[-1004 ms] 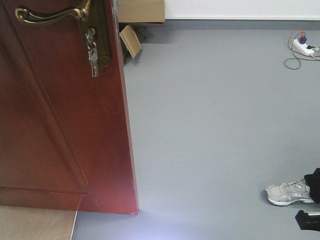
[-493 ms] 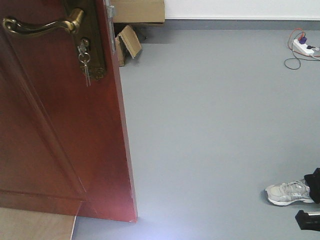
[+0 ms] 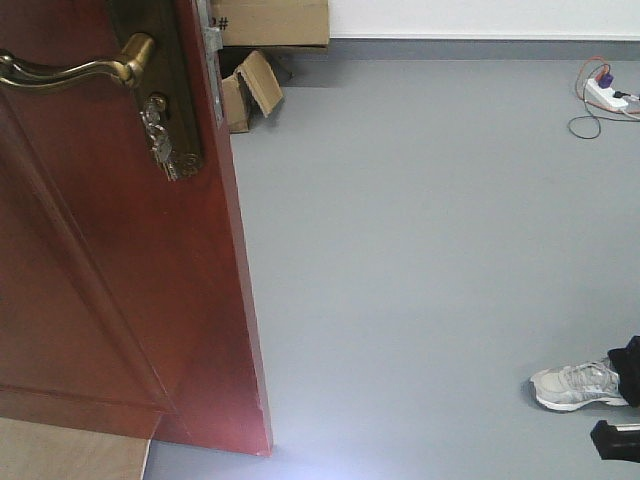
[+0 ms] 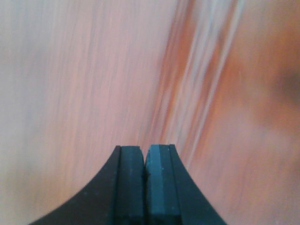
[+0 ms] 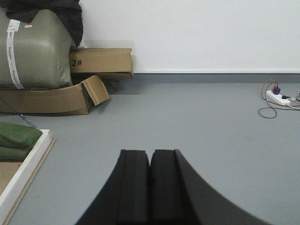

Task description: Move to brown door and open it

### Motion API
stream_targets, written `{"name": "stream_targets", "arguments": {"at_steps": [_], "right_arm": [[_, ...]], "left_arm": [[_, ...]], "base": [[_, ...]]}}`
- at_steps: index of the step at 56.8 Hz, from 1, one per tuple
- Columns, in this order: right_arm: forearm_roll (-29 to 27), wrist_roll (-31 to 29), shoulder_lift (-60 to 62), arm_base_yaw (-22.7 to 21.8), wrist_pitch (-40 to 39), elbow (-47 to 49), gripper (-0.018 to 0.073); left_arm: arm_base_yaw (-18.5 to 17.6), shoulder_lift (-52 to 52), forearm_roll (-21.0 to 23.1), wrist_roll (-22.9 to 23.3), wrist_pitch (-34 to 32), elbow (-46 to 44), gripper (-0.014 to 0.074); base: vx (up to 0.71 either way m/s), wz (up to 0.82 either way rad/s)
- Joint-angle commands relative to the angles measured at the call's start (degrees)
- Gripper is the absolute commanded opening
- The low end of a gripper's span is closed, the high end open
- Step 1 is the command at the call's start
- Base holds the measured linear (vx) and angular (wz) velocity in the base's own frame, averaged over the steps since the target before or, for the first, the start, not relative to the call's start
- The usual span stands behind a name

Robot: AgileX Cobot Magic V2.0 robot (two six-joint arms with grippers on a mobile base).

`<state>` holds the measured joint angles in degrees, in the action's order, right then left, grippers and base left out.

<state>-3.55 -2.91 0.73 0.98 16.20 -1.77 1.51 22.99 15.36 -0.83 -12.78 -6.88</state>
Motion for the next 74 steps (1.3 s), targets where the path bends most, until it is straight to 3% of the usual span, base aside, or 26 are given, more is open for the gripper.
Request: {"name": "stream_targets", "arguments": {"at_steps": [1,11,13,23,42,48,55,59,66,74], "right_arm": [[0.00,-0.37,0.36,-0.08,-4.67,-0.28,0.0000],[0.00,-0.37,0.36,-0.08,-4.67,-0.28,0.0000],[0.00,-0.37,0.36,-0.08,-4.67,-0.28,0.0000],[-0.04,-0.37,0.36,-0.08,-4.67,-0.28,0.0000],[-0.04,-0.37,0.36,-0.08,-4.67,-0.28,0.0000],[-0.04,-0.37,0.36,-0.08,-4.67,-0.28,0.0000],[-0.04,-0.37,0.36,-0.08,-4.67,-0.28,0.0000],[-0.04,-0.37,0.36,-0.08,-4.67,-0.28,0.0000],[-0.04,-0.37,0.36,-0.08,-4.67,-0.28,0.0000],[-0.04,-0.37,0.36,-0.08,-4.67,-0.28,0.0000]], "left_arm": [[-1.35,-5.68,-0.33,-1.46,-5.51,1.37,-0.0006],[-4.04,-17.19,-0.33,-2.97,-5.29,7.65,-0.0006],[-4.23,-19.22,-0.33,-3.25,-1.86,7.49,-0.0006],[-3.68,-24.41,-0.33,-12.91,8.08,7.41,-0.0006],[-3.68,-23.46,-0.18,-11.17,8.99,7.41,-0.0006],[-3.68,-23.33,-3.62,-7.88,9.40,7.41,-0.0006],[-3.68,-23.33,-16.23,0.83,9.19,7.41,-0.0006],[-3.68,-23.33,-21.01,5.47,9.07,7.41,-0.0006],[-3.68,-23.33,-21.55,9.27,9.29,7.46,-0.0006],[-3.68,-23.33,-21.55,9.55,9.33,7.46,-0.0006]], "base": [[0.00,0.00],[0.00,0.00],[0.00,0.00],[0.00,0.00],[0.00,0.00],[0.00,0.00],[0.00,0.00],[0.00,0.00],[0.00,0.00],[0.00,0.00]]}}
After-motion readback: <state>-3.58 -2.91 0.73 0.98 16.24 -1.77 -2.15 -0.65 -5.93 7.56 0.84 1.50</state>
